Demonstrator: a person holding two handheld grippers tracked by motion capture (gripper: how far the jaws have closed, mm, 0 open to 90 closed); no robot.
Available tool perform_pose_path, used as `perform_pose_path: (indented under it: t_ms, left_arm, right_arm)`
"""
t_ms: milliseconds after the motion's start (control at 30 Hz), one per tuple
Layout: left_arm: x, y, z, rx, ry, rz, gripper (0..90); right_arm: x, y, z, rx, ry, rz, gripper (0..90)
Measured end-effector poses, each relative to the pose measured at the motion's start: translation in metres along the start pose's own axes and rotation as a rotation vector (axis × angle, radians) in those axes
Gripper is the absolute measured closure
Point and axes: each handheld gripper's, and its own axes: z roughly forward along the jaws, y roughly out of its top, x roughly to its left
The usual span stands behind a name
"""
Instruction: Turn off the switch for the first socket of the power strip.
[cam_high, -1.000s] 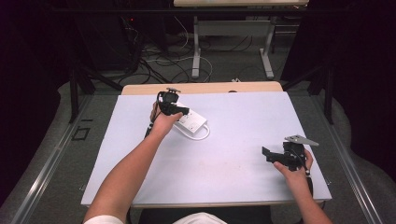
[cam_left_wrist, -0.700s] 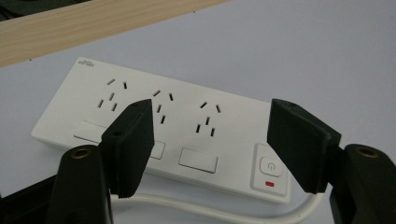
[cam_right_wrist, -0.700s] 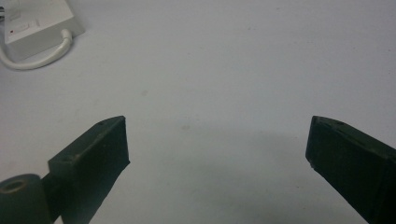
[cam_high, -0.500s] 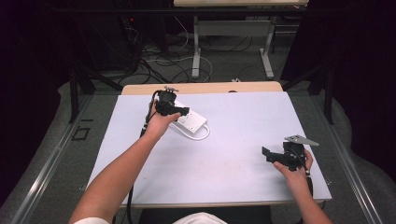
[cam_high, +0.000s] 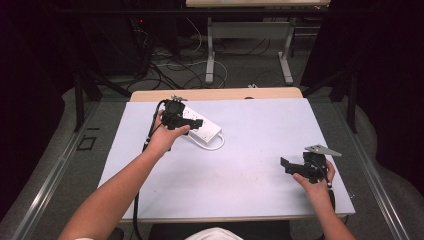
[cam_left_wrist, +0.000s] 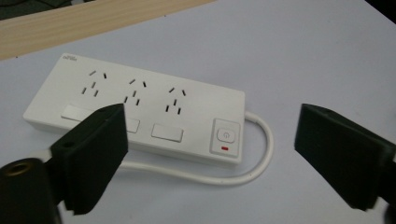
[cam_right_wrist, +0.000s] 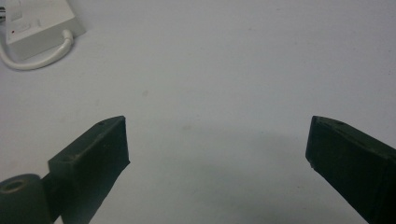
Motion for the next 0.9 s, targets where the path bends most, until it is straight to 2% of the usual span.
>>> perform_pose_path:
  t_ms: [100, 167, 400, 667, 900]
  left_arm:
    - [-0.001, -0.004, -0.006, -0.008, -0.009, -0.007, 0.3]
    - [-0.002, -0.007, -0.011, -0.015, -0.007, -0.006, 0.3]
    - [-0.001, -0.019, -0.028, -0.063, -0.044, -0.007, 0.3]
    - [0.004, -0.038, -0.047, -0.084, -0.011, 0.01, 0.4]
    - [0.011, -0.059, -0.06, -0.105, 0.009, -0.004, 1.2]
  right_arm:
    - [0.001, 0.0, 0.001, -0.008, -0.005, 0.005, 5.2]
    - [0.001, 0.0, 0.0, -0.001, -0.004, 0.004, 5.3]
    - [0.001, 0.0, 0.0, 0.0, 0.0, -0.002, 5.3]
    - [0.002, 0.0, 0.0, 0.001, 0.0, 0.004, 5.3]
    - [0.002, 0.0, -0.001, -0.002, -0.001, 0.002, 5.2]
